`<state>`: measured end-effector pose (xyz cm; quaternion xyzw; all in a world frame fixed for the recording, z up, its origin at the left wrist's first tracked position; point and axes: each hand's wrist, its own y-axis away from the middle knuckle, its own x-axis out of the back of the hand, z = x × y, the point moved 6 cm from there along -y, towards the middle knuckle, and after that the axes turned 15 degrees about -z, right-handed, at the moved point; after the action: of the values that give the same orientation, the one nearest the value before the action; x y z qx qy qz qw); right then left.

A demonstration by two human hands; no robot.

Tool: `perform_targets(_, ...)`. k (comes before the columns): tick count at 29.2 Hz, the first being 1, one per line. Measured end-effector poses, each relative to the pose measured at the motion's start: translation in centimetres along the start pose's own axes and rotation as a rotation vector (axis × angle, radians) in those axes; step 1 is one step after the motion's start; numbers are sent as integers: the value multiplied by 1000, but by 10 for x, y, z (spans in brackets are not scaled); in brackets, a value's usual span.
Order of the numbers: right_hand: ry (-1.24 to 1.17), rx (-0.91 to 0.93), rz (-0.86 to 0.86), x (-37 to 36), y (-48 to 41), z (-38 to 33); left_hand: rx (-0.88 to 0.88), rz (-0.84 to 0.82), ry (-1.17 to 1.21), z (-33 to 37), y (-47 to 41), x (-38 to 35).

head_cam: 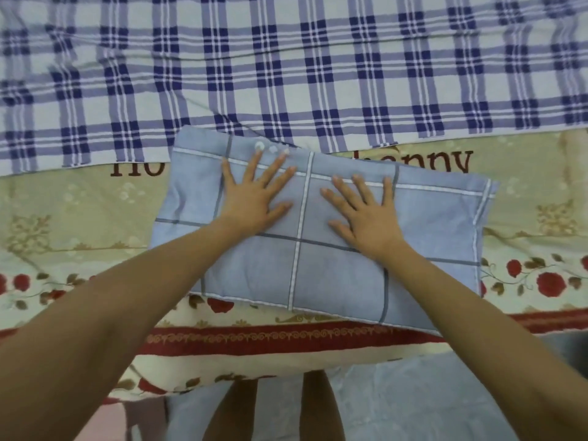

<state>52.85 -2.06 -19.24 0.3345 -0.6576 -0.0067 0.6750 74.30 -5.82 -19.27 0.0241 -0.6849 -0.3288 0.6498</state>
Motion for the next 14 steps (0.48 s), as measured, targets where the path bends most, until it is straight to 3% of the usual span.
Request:
perform_targets(4, -413, -735, -133, -20, 26, 95, 490, -78, 260, -76, 9, -18)
perform_targets(6, -591, -912, -178, -18, 39, 106, 623, -122, 416, -88, 31, -27)
perform_targets(8, -610, -997, -120, -9, 44, 87, 696, -151, 463, -81, 58, -33)
perform_targets(10, -580, -937, -40, -1, 40, 44, 631, -98, 374, -55, 73, -31)
perform_targets(14, -277, -374, 134, 5, 30, -75, 99, 30, 181, 50, 77, -22)
